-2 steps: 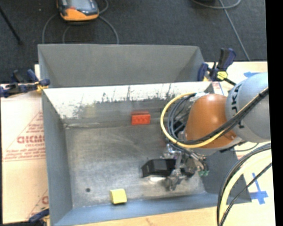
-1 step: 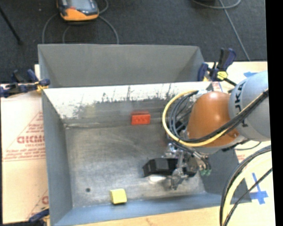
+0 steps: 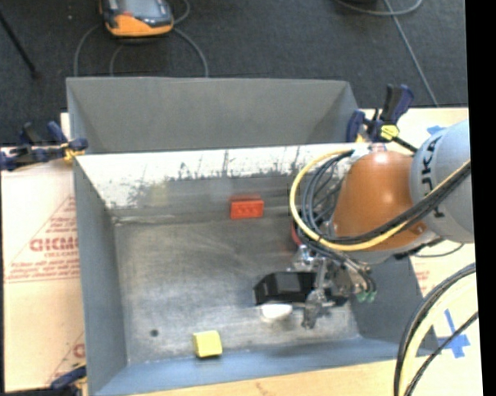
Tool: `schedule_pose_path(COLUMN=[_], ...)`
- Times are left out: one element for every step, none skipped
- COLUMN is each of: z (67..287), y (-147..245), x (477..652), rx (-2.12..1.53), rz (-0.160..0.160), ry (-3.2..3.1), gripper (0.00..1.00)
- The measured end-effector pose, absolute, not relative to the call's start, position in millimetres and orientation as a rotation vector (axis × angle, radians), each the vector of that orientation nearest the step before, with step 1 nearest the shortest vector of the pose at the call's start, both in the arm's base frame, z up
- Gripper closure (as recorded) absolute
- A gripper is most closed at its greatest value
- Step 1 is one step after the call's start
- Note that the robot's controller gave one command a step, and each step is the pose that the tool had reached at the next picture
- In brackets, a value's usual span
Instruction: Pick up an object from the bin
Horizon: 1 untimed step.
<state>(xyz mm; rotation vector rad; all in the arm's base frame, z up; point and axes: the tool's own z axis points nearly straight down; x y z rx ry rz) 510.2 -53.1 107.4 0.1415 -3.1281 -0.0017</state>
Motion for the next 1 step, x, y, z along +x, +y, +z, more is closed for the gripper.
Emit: schedule_pose_path(z=[128.3], y=[-53.3], x=[511.8], rx=[0.142], rz=[0.000], ry=[-3.134], gripper=[1.00])
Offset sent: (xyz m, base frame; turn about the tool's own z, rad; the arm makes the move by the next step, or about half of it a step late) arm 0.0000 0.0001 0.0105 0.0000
